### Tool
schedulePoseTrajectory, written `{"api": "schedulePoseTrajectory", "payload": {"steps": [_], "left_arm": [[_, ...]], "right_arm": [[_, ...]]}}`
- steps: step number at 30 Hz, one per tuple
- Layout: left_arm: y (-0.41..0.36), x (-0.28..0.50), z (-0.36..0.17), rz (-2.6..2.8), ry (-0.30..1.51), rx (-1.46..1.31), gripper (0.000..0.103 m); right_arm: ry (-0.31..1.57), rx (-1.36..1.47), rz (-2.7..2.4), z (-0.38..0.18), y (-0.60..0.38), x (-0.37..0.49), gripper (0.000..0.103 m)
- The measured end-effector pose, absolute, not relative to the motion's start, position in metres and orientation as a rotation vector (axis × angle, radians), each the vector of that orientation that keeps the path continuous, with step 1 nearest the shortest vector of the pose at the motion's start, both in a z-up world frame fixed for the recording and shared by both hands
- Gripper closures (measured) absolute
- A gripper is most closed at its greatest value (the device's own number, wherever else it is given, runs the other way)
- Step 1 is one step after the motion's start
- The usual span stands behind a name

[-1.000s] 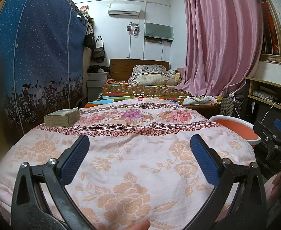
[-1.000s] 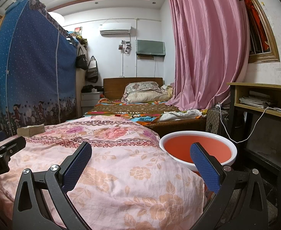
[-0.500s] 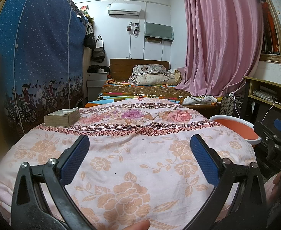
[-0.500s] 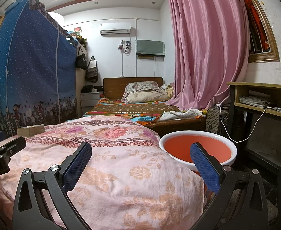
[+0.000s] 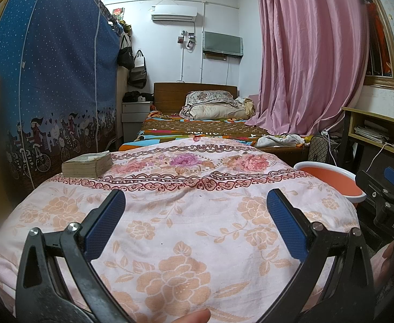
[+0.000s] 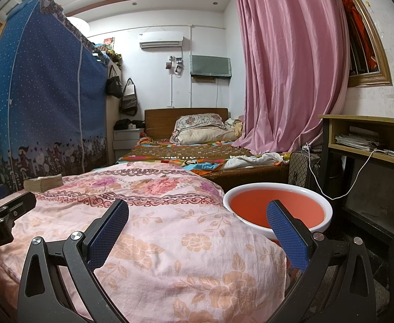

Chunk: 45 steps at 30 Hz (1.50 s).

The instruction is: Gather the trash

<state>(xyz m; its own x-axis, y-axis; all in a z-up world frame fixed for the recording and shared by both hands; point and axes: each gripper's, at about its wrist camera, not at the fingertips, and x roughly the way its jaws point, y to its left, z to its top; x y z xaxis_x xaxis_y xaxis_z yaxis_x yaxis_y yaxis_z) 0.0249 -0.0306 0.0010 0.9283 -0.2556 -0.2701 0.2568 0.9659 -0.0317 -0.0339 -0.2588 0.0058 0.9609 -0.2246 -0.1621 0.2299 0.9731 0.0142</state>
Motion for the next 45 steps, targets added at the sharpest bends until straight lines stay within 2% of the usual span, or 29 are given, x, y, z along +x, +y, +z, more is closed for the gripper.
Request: {"api": "schedulePoseTrajectory", "payload": {"steps": [45], "left_arm": [[-0.0336,0.0224,0.0028,-0.242,0.273,0.019,0.012]], "right_arm": [[0.163,0.035,-0.230,0.0054,-0.2597,-0.0348,0.000]]}}
